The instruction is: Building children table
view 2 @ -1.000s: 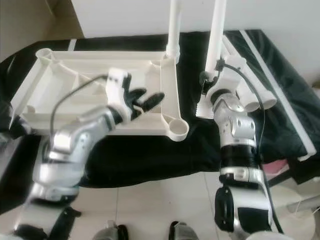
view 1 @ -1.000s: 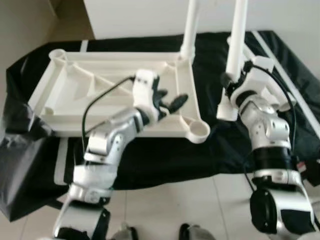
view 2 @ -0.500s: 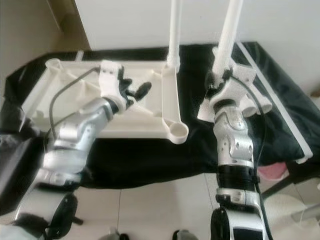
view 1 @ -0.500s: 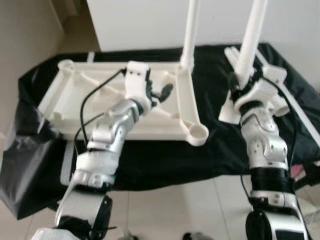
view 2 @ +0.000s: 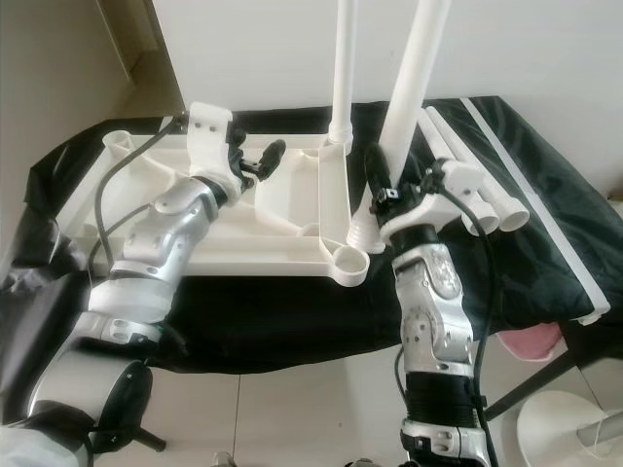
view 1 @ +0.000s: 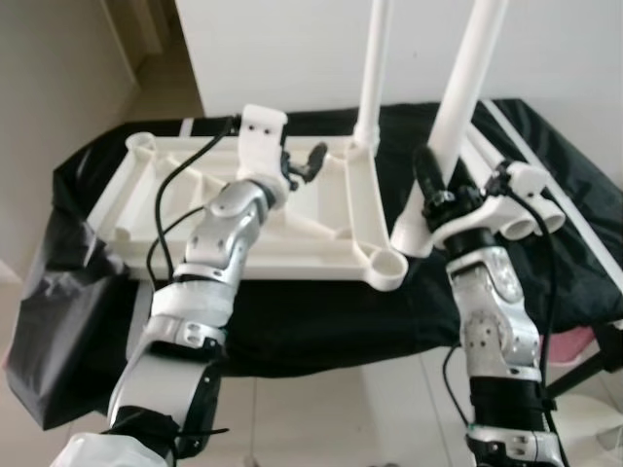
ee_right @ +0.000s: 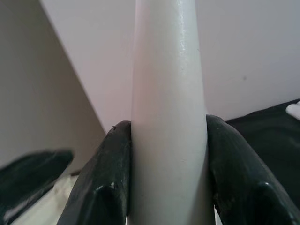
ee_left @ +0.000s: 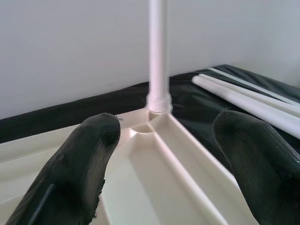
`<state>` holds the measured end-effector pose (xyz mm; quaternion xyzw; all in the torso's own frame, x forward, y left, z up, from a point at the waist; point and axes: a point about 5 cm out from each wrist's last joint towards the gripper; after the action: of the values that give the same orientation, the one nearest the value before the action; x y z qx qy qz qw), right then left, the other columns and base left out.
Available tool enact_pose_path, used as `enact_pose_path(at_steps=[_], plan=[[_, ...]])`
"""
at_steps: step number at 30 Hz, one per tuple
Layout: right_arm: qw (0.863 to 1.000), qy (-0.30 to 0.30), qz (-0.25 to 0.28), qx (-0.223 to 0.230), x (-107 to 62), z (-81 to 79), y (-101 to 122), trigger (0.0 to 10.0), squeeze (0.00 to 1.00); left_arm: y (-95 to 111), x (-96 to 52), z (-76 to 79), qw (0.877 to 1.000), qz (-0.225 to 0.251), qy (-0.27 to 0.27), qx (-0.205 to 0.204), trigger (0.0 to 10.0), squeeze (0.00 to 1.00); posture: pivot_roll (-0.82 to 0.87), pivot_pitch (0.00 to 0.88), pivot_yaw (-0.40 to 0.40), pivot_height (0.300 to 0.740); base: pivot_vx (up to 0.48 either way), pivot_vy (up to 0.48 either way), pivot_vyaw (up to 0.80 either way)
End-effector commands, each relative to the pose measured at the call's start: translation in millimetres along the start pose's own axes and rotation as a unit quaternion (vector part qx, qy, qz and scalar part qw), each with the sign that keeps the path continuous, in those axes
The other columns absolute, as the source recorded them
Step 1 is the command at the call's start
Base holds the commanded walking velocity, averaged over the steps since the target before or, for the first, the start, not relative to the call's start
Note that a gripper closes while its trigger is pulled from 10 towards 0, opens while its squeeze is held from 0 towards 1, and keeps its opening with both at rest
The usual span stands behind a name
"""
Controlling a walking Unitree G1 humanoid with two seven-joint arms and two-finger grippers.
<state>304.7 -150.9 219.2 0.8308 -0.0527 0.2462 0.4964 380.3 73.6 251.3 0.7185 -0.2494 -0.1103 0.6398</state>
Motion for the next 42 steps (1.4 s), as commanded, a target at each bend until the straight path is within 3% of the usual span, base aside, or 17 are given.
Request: enact_pose_path(at_steps=[1, 6, 14, 16, 23, 28, 42], plan=[[0.999, 0.042, -0.019, 0.000, -1.5, -12.8, -6.4, 10.0, 0.00, -2.7, 1.6, 17.1, 0.994, -0.015, -0.105, -0.021, 10.0, 0.00, -0.05, 0.000, 0.027, 0.740, 0.000, 0.000, 0.00], [0.999, 0.040, -0.026, 0.004, -2.3, -11.7, -11.2, 10.0, 0.00, 3.3, 2.9, 24.3, 0.991, -0.004, -0.136, -0.001, 10.0, 0.00, -0.05, 0.001, 0.025, 0.740, 0.000, 0.000, 0.00], [0.993, 0.053, -0.082, -0.073, -1.7, -9.8, -27.6, 10.0, 0.00, 11.9, 15.9, 42.1, 0.987, -0.011, -0.160, 0.002, 10.0, 0.00, -0.03, 0.029, 0.027, 0.740, 0.000, 0.000, 0.00], [0.993, 0.053, -0.082, -0.073, -1.7, -9.8, -27.6, 10.0, 0.00, 11.9, 15.9, 42.1, 0.987, -0.011, -0.160, 0.002, 10.0, 0.00, -0.03, 0.029, 0.027, 0.740, 0.000, 0.000, 0.00], [0.988, 0.080, -0.101, -0.088, 0.6, -16.4, -34.0, 10.0, 0.00, 36.1, 30.3, 53.3, 0.984, 0.007, -0.177, 0.003, 10.0, 0.00, -0.02, 0.051, 0.022, 0.740, 0.000, 0.000, 0.00], [0.984, 0.091, -0.118, -0.099, 5.5, -18.5, -38.4, 10.0, 0.00, 66.4, 36.6, 69.7, 0.978, 0.049, -0.205, -0.007, 10.0, 0.00, -0.02, 0.058, 0.022, 0.740, 0.000, 0.000, 0.00], [0.984, 0.063, -0.118, -0.120, 19.1, -17.9, -41.9, 10.0, 0.00, 90.4, 38.2, 75.9, 0.971, 0.090, -0.221, -0.028, 10.0, 0.00, -0.02, 0.056, 0.028, 0.740, 0.000, 0.000, 0.00]])
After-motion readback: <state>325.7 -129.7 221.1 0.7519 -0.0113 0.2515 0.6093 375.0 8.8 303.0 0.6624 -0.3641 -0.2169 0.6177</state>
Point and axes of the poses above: a point about 5 cm out from each wrist's last joint towards the gripper, its own x axis pointing out of the wrist towards the gripper, its own y axis along the axis of the wrist's last joint, z = x × y, and after that the axes turned 6 degrees about x, right-handed
